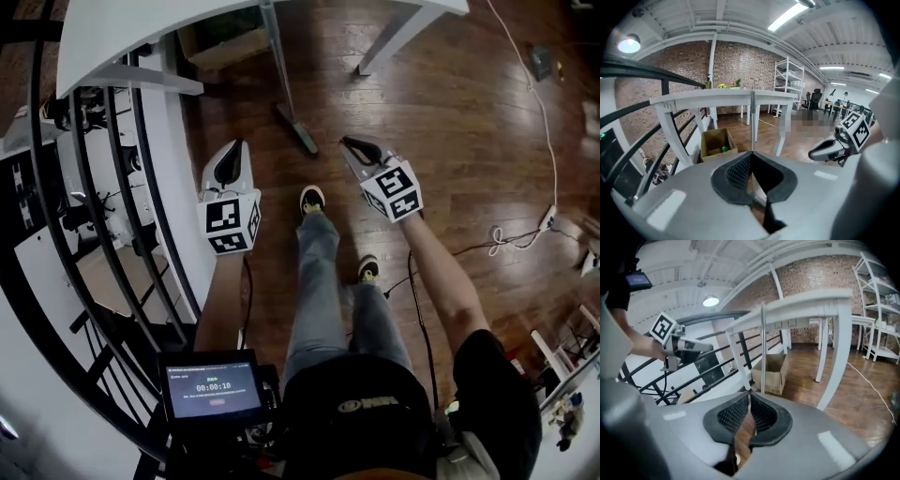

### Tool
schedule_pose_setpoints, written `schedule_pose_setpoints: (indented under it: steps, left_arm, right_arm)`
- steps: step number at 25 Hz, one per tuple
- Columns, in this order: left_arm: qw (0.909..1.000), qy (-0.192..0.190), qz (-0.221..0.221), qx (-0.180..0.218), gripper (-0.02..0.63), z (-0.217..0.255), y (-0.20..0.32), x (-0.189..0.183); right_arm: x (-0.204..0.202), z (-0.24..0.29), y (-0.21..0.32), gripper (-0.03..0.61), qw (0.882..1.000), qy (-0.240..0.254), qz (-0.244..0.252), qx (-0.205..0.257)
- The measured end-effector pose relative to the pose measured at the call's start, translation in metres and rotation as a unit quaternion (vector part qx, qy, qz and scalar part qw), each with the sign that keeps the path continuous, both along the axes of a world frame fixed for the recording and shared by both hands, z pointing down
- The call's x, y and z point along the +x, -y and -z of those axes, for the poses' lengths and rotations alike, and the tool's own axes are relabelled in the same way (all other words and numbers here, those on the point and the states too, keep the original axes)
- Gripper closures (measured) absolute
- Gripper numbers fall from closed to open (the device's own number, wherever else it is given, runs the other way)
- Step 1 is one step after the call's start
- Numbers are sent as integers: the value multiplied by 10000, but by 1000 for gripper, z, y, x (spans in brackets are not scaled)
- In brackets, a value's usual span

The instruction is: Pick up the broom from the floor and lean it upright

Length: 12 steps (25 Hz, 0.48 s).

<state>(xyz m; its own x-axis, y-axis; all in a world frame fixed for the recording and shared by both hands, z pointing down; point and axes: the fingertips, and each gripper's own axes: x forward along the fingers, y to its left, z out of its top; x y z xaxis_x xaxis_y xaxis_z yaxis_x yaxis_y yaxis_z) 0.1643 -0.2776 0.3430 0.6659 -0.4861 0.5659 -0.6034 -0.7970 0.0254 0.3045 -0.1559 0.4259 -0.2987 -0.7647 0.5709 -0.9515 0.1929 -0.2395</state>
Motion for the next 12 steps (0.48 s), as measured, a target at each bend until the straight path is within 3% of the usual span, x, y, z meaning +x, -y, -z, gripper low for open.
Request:
schedule_pose_setpoints:
  steps: [2, 4, 6, 9, 10, 12]
  left_arm:
    - [9999, 23, -1, 123, 597, 33, -45, -11]
    - [9996, -44, -82, 268, 597, 103, -96, -23]
    - [9979, -338, -117, 532, 597, 237, -142, -37]
    - [9909, -951, 266, 915, 597, 494, -219, -75]
    - [9889, -1137, 367, 889, 597, 559, -250, -92]
    - [9859, -1420, 506, 728, 597, 642, -313, -124]
  right_arm:
    - [-6, 46, -23, 575, 9993, 62, -1, 378]
    - [-20, 122, -59, 575, 9980, 38, 70, 631]
    - [-39, 260, -95, 575, 9954, -130, 211, 930]
    - [-84, 530, -148, 575, 9858, -382, 729, 1461]
    - [-105, 602, -172, 575, 9831, -414, 860, 1562]
    - [-155, 693, -223, 575, 9788, -411, 1164, 1634]
